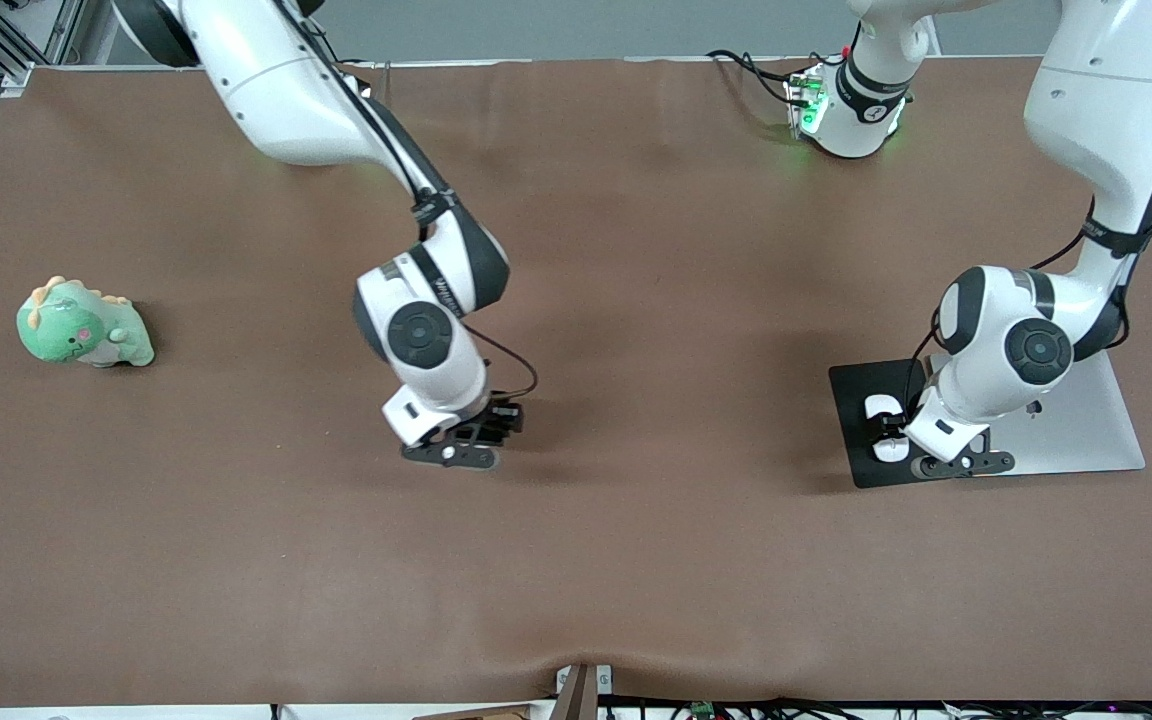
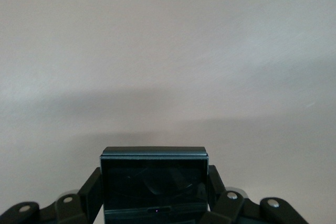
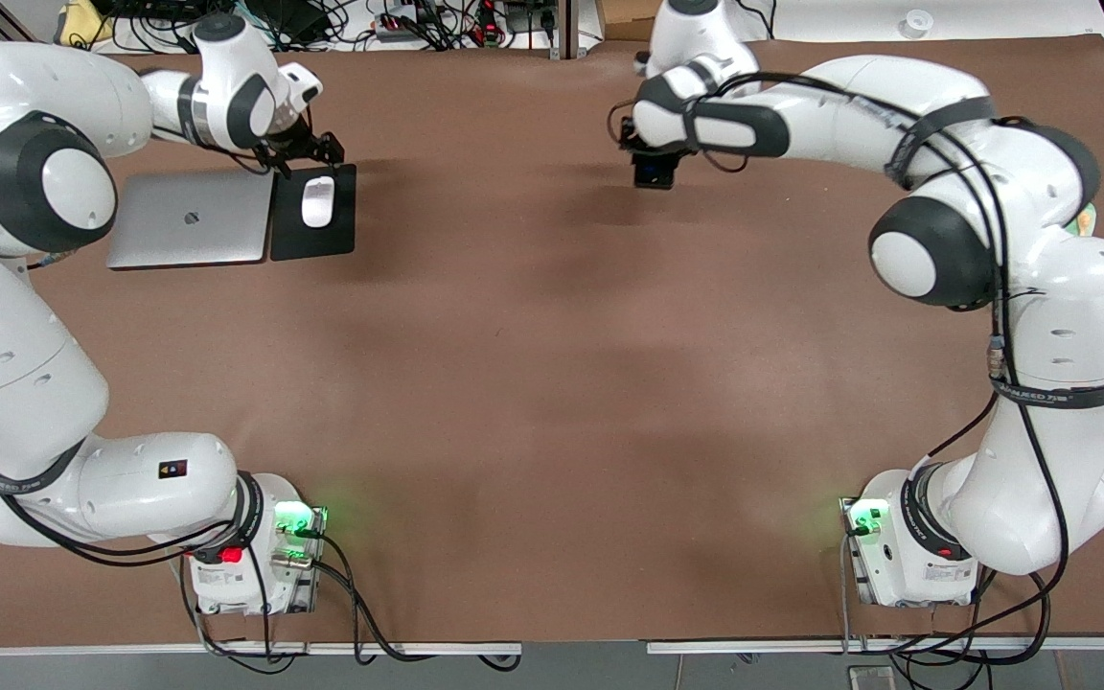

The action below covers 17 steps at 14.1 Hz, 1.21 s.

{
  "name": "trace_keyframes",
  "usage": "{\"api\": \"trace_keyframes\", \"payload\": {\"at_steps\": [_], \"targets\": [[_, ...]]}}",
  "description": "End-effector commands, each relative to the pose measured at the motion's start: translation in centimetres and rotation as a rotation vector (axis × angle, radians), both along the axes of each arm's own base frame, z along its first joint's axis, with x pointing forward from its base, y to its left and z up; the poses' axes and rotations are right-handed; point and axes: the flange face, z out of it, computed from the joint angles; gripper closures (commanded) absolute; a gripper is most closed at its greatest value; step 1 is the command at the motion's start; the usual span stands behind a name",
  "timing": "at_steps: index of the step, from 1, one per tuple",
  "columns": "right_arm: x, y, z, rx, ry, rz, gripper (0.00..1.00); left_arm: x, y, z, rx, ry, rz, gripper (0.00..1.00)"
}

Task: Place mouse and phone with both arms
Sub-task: 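Open the left gripper off the mouse while the right gripper grasps the phone, then carry the phone toward the plush toy while the left gripper withdraws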

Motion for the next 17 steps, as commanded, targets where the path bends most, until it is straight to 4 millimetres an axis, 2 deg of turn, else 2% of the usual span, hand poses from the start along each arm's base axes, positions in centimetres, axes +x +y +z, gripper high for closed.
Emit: {"api": "trace_keyframes", "payload": {"at_steps": [1, 4, 7, 10, 12, 14, 17], "targets": [[0.4, -4.0, 1.8, 0.004, 0.003, 0.012, 1.0, 1.0, -0.4, 7.0, 0.045, 0.01, 0.001, 0.0], [2.1, -9.7, 2.3, 0.001, 0.005, -0.011, 1.0, 2.6, 0.3, 13.7, 0.072, 0.025, 0.02, 0.0], [2.7, -16.5, 3.6, -0.002, 0.01, 0.012, 1.0, 2.3, -0.1, 19.1, 0.091, 0.059, 0.02, 0.0], [1.5, -21.9, 4.2, -0.008, 0.03, 0.024, 1.0, 0.3, -0.9, 25.7, 0.099, 0.026, 0.022, 0.0], [0.6, -26.7, 3.9, -0.013, 0.053, 0.044, 1.0, -1.5, -1.2, 29.2, 0.111, 0.01, 0.022, 0.0], [-0.9, -31.0, 3.0, -0.014, 0.081, 0.066, 1.0, -3.5, -2.3, 32.3, 0.093, 0.007, 0.002, 0.0], [-2.5, -35.5, 1.6, -0.01, 0.107, 0.057, 1.0, -6.4, -2.4, 36.2, 0.074, 0.014, 0.009, 0.0]]}}
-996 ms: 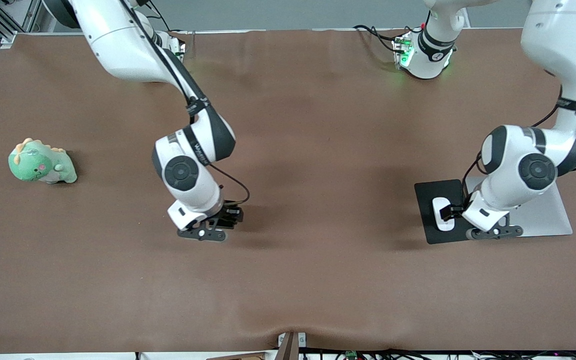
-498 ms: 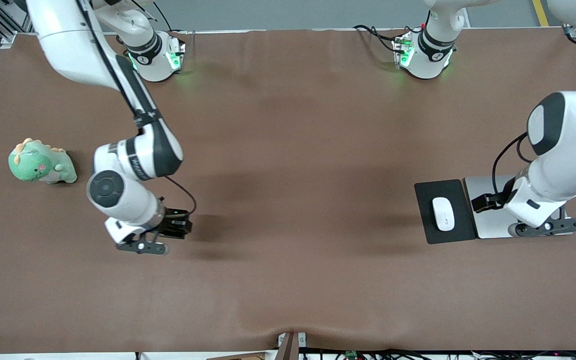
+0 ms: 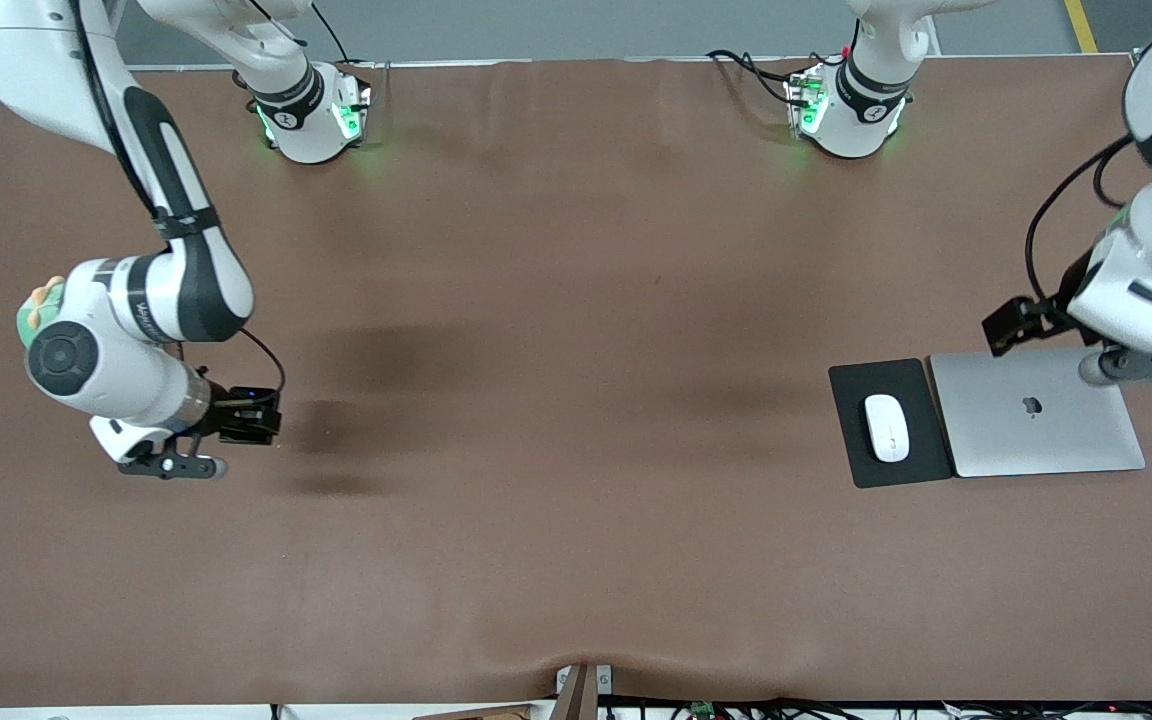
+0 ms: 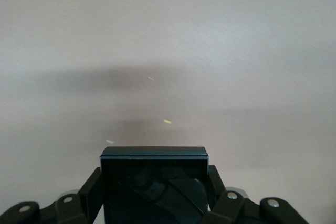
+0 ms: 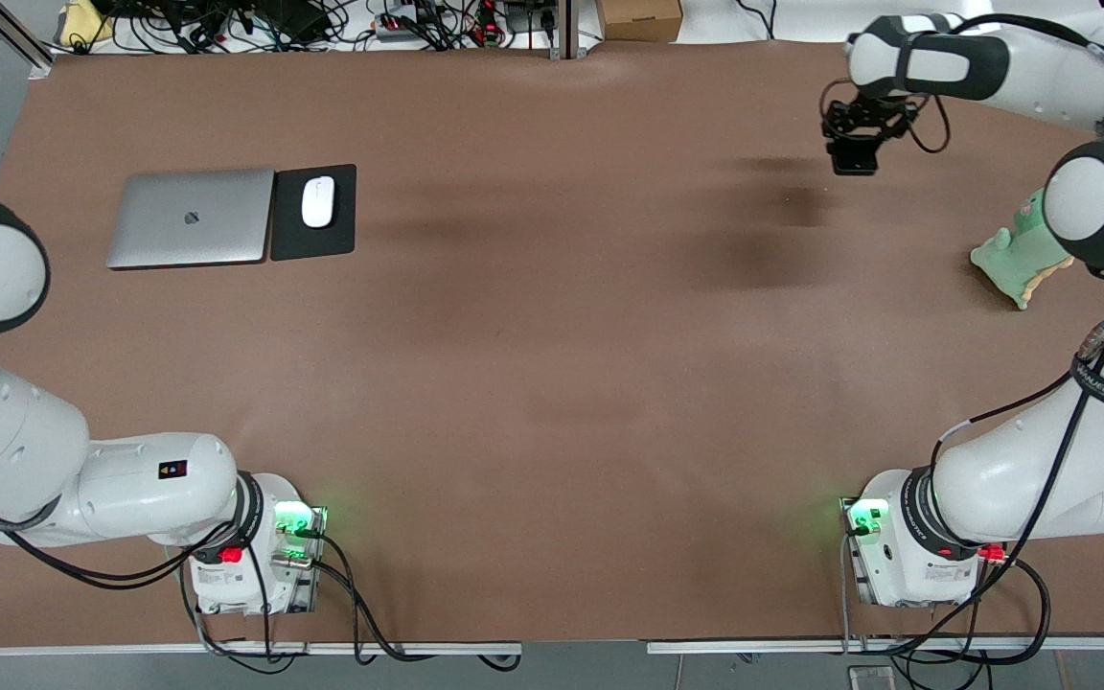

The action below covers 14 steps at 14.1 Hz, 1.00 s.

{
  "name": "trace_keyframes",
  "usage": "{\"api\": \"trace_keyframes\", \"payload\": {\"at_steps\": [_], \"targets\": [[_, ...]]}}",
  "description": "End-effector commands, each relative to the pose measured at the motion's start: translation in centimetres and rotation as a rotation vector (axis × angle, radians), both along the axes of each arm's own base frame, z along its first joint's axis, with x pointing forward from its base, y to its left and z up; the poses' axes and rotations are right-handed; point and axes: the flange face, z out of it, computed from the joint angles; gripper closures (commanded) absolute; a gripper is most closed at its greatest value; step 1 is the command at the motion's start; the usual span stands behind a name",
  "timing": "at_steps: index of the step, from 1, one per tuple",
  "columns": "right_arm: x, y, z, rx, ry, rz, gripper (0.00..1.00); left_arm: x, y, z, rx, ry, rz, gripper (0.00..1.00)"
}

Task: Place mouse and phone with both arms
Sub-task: 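Carry the phone toward the plush toy while the left gripper withdraws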

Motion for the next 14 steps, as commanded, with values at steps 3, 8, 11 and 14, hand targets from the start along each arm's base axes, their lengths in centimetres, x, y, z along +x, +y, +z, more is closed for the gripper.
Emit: {"api": "trace_keyframes", "payload": {"at_steps": [3, 8, 11, 14], "targets": [[-3.5, -6.5, -2.4, 0.016, -0.026, 0.034, 1.0, -4.1, -0.4, 4.4, -0.035, 0.019, -0.047, 0.0], [-7.2, -12.0, -6.6, 0.012, -0.059, 0.05, 1.0, -6.4, -1.1, 5.9, -0.062, 0.049, -0.055, 0.0], [-8.0, -14.5, -7.8, 0.019, -0.039, 0.047, 1.0, -6.3, -1.0, 5.7, -0.078, 0.056, -0.05, 0.0], [-8.2, -14.8, -8.1, 0.021, -0.033, 0.042, 1.0, -6.9, -1.4, 5.0, -0.074, 0.082, -0.054, 0.0]]}}
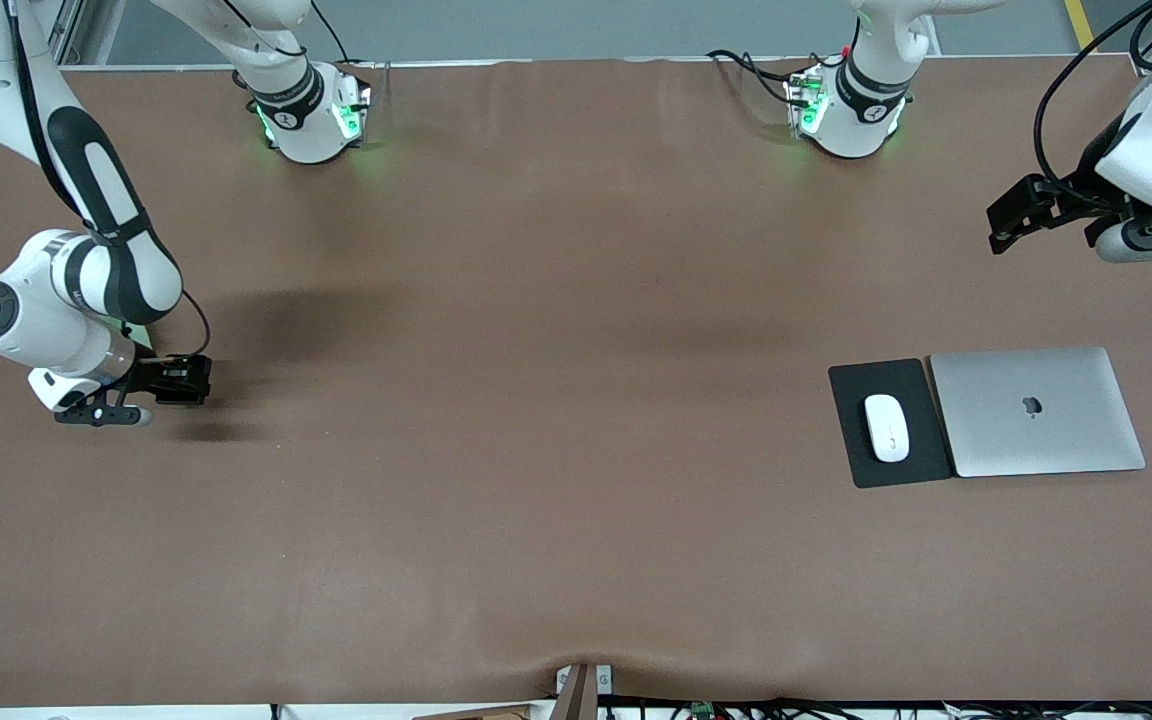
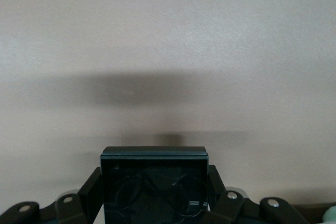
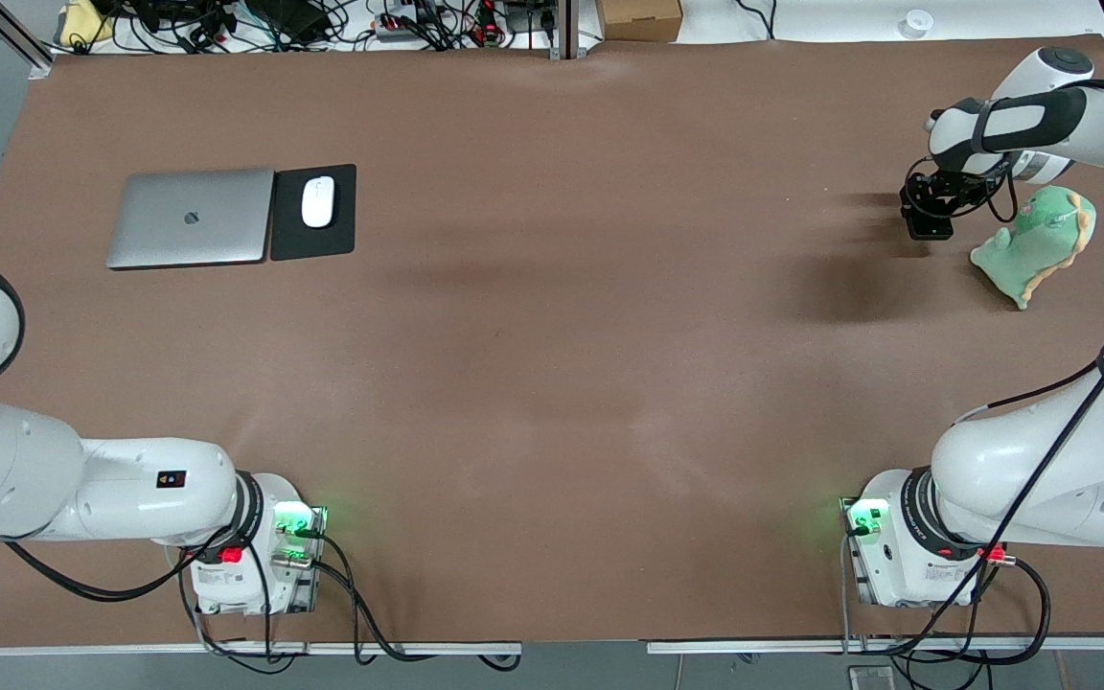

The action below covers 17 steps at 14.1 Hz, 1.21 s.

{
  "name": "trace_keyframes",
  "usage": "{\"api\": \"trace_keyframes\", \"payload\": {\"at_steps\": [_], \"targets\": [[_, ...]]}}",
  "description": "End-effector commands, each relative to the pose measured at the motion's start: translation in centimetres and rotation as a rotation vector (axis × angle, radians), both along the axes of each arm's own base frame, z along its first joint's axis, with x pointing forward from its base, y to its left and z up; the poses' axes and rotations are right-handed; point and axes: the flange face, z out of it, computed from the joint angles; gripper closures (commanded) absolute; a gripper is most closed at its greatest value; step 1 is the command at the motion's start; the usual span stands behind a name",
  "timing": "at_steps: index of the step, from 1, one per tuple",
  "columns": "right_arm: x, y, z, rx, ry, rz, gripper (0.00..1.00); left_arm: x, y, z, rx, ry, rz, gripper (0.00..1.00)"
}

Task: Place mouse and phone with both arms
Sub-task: 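Carry the phone toward the plush toy while the left gripper withdraws, then lower the phone beside the plush toy and open the right gripper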

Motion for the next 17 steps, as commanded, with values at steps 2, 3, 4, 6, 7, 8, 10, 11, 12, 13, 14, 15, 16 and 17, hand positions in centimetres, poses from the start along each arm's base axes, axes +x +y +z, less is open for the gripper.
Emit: {"api": "trace_keyframes", "payload": {"at_steps": [2, 3, 4, 6, 7, 8, 10, 11, 12, 13, 14, 15, 16, 17], "targets": [[-0.5, 0.1, -0.8, 0.012, 0.007, 0.008, 1.0, -1.4, -0.2, -0.1, -0.012, 0.022, -0.017, 0.0], [-0.6, -0.1, -1.5, 0.015, 0.017, 0.006, 1.0, -1.5, -0.1, -0.2, -0.011, 0.025, -0.015, 0.0], [-0.6, -0.4, -2.0, 0.012, 0.009, 0.002, 1.0, -1.6, 0.0, -0.3, -0.011, 0.028, -0.017, 0.0], [-0.5, -0.6, -3.1, 0.008, -0.006, -0.003, 0.92, -1.6, 0.1, -0.3, -0.009, 0.028, -0.018, 0.0], [-0.7, -1.1, -3.1, 0.007, -0.008, -0.012, 0.9, -1.6, 0.1, -0.2, -0.009, 0.027, -0.018, 0.0], [-0.8, -1.4, -3.2, 0.008, -0.005, -0.017, 0.87, -1.6, 0.3, -0.2, -0.01, 0.027, -0.015, 0.0], [-0.8, -1.5, -3.2, 0.008, -0.005, -0.009, 0.55, -1.6, 0.4, -0.2, -0.009, 0.028, -0.012, 0.0], [-0.9, -1.4, -3.3, 0.009, -0.002, -0.005, 0.09, -1.6, 0.4, -0.2, -0.009, 0.028, -0.013, 0.0], [-0.7, -1.1, -3.2, 0.009, -0.005, 0.0, 0.0, -1.7, 0.5, -0.1, -0.009, 0.03, -0.012, 0.0], [-0.5, -0.7, -2.9, 0.008, -0.006, 0.003, 0.0, -1.7, 0.5, -0.2, -0.009, 0.036, -0.013, 0.0], [0.2, 0.4, -2.3, 0.008, -0.014, 0.009, 0.0, -1.6, 0.8, -0.1, -0.01, 0.035, -0.024, 0.0], [1.3, 2.0, -1.3, 0.003, -0.034, 0.01, 0.0, -1.6, 0.9, -0.2, -0.01, 0.038, -0.042, 0.0], [1.9, 3.5, -0.3, 0.001, -0.037, -0.003, 0.0, -1.6, 0.9, -0.2, -0.01, 0.038, -0.05, 0.0], [2.2, 4.8, 1.1, 0.001, -0.032, -0.012, 0.0, -1.6, 0.9, -0.1, -0.01, 0.038, -0.05, 0.0]]}}
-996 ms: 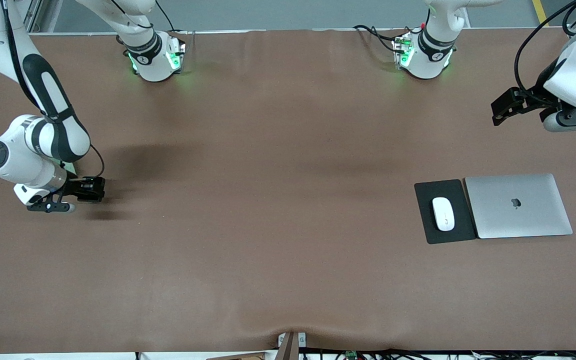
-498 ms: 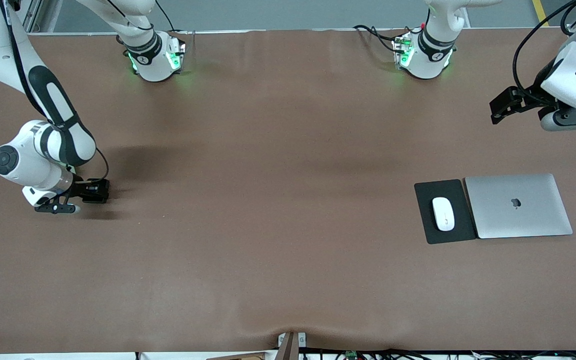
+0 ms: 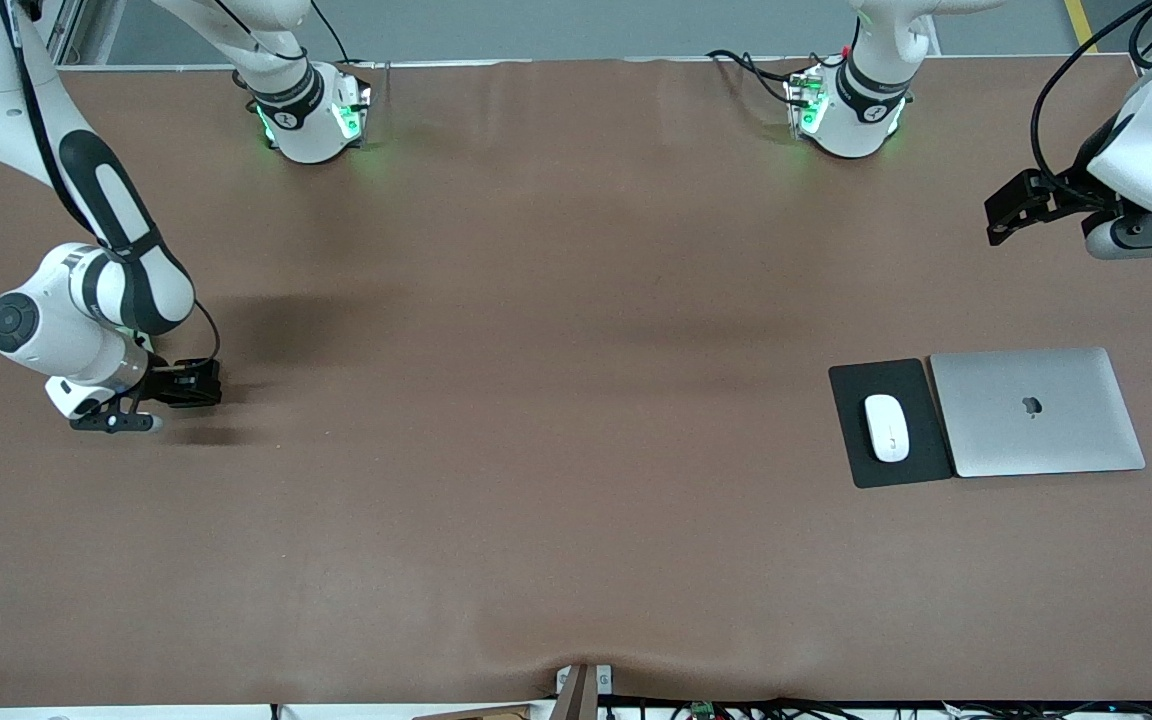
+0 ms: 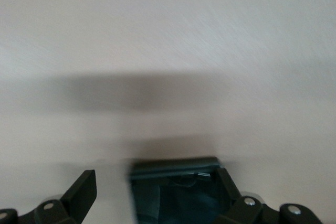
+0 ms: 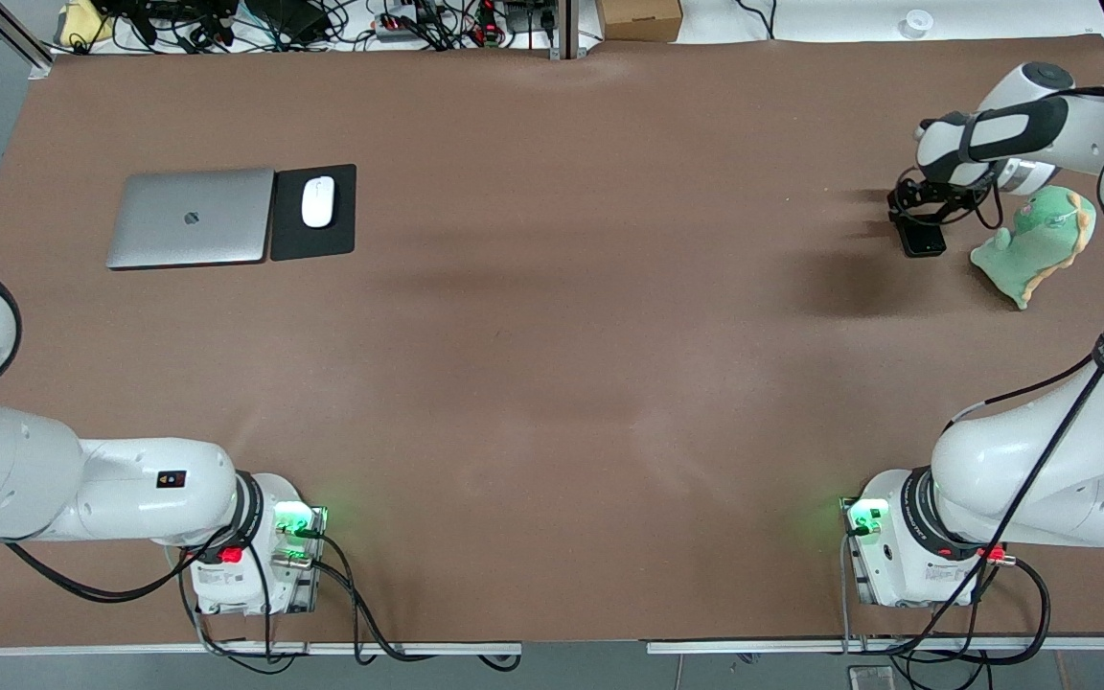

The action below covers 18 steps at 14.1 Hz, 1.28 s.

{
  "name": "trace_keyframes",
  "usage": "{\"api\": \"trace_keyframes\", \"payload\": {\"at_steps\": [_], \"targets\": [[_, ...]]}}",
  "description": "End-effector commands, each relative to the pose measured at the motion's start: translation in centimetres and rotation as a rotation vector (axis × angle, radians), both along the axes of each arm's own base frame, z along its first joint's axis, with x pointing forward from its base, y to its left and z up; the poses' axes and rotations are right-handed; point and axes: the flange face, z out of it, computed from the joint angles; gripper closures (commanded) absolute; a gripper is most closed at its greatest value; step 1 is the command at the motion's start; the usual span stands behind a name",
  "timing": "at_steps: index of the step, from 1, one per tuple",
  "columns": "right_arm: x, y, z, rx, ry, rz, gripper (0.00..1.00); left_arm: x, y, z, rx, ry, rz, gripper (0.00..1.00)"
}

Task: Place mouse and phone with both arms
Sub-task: 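Lower the phone beside the plush toy and open the right gripper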

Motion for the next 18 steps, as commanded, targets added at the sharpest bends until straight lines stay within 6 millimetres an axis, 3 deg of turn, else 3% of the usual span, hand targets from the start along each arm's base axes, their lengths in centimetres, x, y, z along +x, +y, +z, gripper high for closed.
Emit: {"api": "trace_keyframes", "payload": {"at_steps": [1, 6, 13, 18], "targets": [[1.2, 3.8, 4.5, 0.002, 0.015, -0.025, 0.0, -1.0, 0.4, 0.5, -0.016, 0.003, -0.021, 0.0], [3.5, 6.1, 13.9, 0.008, 0.102, -0.032, 0.0, -1.1, 0.4, 0.6, -0.015, 0.004, -0.021, 0.0], [-0.3, 8.4, 28.1, -0.001, 0.07, -0.022, 0.0, -1.1, 0.3, 0.8, -0.017, 0.0, -0.019, 0.0], [-0.3, 8.3, 37.0, 0.002, 0.096, -0.024, 0.0, -1.2, 0.3, 1.1, -0.018, -0.006, -0.021, 0.0]]}}
